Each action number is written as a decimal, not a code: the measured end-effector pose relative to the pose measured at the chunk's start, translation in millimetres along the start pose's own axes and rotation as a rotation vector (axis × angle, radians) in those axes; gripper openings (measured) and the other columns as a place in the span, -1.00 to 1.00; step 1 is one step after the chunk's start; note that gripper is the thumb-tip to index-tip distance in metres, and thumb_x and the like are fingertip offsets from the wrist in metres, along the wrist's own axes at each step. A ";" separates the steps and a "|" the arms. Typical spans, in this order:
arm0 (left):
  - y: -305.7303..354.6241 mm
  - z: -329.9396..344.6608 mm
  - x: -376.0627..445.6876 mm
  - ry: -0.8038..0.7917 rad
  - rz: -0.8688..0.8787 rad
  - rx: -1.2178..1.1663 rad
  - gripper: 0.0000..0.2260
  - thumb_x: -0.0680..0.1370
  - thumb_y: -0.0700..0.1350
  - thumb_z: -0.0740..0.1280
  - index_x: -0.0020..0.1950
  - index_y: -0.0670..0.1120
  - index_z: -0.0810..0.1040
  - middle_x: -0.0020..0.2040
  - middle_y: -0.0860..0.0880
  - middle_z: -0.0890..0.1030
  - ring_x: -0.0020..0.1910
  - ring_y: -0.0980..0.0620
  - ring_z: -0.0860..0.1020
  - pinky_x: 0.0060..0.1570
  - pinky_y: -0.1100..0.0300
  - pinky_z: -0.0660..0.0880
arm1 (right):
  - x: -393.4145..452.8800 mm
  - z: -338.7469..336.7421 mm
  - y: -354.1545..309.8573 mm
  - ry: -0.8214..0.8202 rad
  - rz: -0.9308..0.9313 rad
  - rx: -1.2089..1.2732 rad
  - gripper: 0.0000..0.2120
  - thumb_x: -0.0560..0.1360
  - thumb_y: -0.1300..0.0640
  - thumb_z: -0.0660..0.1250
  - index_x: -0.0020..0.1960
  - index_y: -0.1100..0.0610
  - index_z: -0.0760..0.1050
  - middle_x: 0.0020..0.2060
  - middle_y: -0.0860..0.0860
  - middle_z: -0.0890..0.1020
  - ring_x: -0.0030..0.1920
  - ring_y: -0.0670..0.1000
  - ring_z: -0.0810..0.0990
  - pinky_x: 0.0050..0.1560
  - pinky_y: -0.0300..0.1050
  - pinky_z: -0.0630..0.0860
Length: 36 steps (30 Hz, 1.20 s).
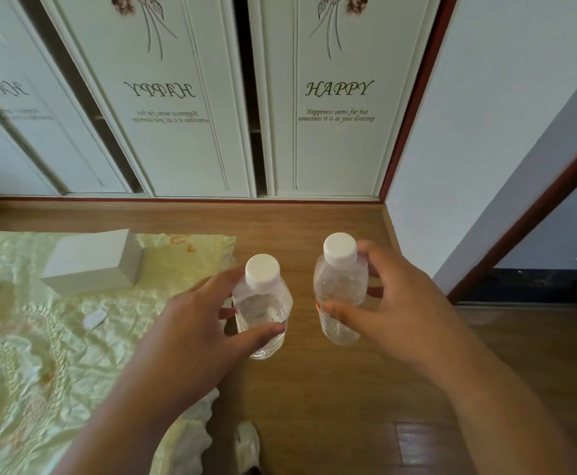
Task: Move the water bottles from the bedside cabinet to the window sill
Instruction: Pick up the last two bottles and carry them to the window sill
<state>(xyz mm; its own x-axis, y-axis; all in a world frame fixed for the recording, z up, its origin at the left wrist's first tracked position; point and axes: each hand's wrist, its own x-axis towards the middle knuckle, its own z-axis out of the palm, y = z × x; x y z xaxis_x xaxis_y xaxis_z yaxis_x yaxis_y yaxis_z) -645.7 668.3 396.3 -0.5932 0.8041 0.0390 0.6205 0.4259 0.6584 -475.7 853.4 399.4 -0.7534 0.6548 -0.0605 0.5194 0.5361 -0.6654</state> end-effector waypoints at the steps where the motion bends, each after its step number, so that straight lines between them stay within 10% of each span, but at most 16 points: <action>1: -0.7 1.5 7.2 -0.010 -0.002 0.000 -0.27 0.26 0.42 0.46 0.40 0.32 0.39 0.15 0.35 0.58 0.02 0.33 0.59 0.04 0.24 0.55 | 6.0 -1.0 2.1 0.000 0.005 -0.001 -0.27 0.36 -0.30 0.50 0.38 -0.41 0.15 0.34 -0.32 0.43 0.19 -0.18 0.49 0.04 -0.19 0.43; 11: -21.6 2.1 121.3 -0.103 0.058 -0.032 -0.32 0.28 0.38 0.48 0.37 0.32 0.40 0.08 0.38 0.56 -0.03 0.41 0.53 -0.12 0.46 0.42 | 86.6 -9.0 -0.8 0.068 0.102 -0.071 -0.25 0.37 -0.27 0.50 0.43 -0.35 0.17 0.38 -0.32 0.39 0.16 -0.23 0.42 0.20 -0.13 0.49; 20: -57.6 -33.6 238.2 -0.135 0.127 -0.062 -0.25 0.28 0.36 0.48 0.44 0.26 0.38 0.27 0.29 0.56 0.14 0.21 0.59 0.16 0.07 0.59 | 189.3 -0.2 -37.9 0.118 0.173 -0.071 -0.27 0.37 -0.25 0.50 0.40 -0.38 0.17 0.37 -0.33 0.39 0.18 -0.24 0.39 0.28 -0.02 0.49; 36: -109.4 -61.2 341.5 -0.123 0.080 -0.115 -0.27 0.28 0.35 0.47 0.42 0.33 0.34 0.29 0.31 0.53 0.18 0.21 0.56 0.18 0.01 0.58 | 312.7 29.8 -49.2 0.111 0.111 -0.102 -0.27 0.38 -0.29 0.48 0.42 -0.34 0.17 0.36 -0.30 0.41 0.18 -0.21 0.47 0.12 -0.27 0.40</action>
<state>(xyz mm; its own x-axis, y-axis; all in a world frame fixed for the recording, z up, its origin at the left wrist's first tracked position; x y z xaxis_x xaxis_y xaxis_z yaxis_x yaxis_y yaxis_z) -947.5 871.0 383.6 -0.4726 0.8812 0.0074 0.5968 0.3138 0.7385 -748.9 1015.9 391.0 -0.6430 0.7646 -0.0433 0.6396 0.5050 -0.5796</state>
